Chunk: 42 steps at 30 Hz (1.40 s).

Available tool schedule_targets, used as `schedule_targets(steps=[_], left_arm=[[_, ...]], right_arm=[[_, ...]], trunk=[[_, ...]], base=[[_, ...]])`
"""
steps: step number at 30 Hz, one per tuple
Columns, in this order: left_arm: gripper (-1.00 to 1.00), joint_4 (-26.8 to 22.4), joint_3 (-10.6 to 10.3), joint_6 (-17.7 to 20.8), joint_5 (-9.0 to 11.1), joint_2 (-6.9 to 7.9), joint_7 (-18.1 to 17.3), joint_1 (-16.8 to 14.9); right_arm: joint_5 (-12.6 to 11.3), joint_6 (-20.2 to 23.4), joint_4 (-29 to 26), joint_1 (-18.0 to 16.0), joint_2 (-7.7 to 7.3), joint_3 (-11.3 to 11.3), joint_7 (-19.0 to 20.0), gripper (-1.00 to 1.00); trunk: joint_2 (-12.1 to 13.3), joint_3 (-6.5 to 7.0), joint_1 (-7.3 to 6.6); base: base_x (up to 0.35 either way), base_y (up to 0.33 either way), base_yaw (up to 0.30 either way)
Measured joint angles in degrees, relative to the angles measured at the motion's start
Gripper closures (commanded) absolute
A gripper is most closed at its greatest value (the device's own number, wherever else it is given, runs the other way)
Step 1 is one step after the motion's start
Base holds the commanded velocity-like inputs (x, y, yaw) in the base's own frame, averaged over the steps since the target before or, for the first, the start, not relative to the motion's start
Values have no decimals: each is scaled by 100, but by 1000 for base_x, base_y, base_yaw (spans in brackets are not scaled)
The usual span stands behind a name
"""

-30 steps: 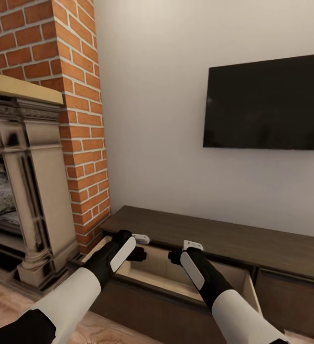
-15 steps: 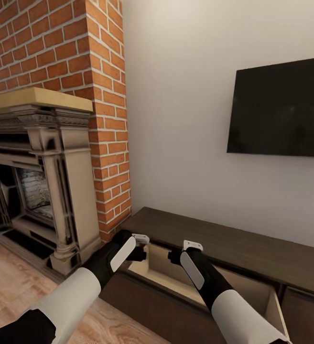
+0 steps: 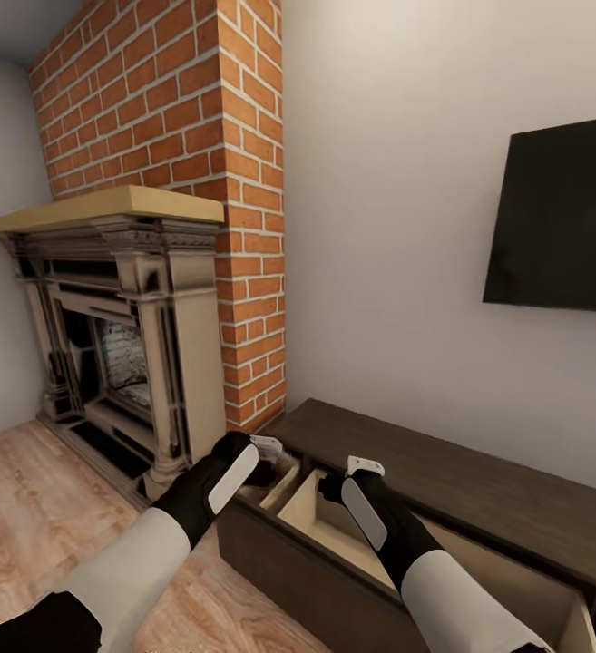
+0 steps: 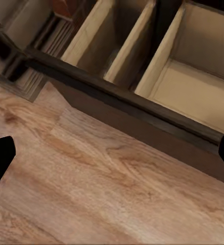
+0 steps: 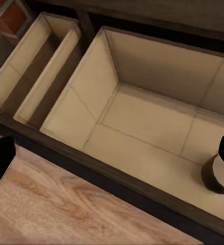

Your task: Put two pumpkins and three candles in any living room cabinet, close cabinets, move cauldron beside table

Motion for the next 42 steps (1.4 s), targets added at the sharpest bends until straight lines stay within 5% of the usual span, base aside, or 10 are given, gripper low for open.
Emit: schedule_targets(steps=[8, 18, 31, 42], left_arm=[[-100, -311, 6, 0, 7, 8, 549, 6], [-100, -276, 18, 14, 8, 2, 638, 5], [-100, -191, 29, 58, 27, -3, 782, -9], [-100, -187, 30, 61, 38, -2, 837, -11]], right_arm=[[0, 0, 0, 0, 1, 0, 0, -100], [0, 7, 0, 0, 8, 23, 0, -100], [-1, -1, -8, 1, 41, 415, 7, -100], [0, -1, -9, 1, 51, 514, 9, -100]], trunk=[[321, 143, -176], [722, 323, -395], [1244, 556, -681], [1685, 754, -923]], base=[[0, 0, 290], [0, 0, 290], [0, 0, 290], [0, 0, 290]])
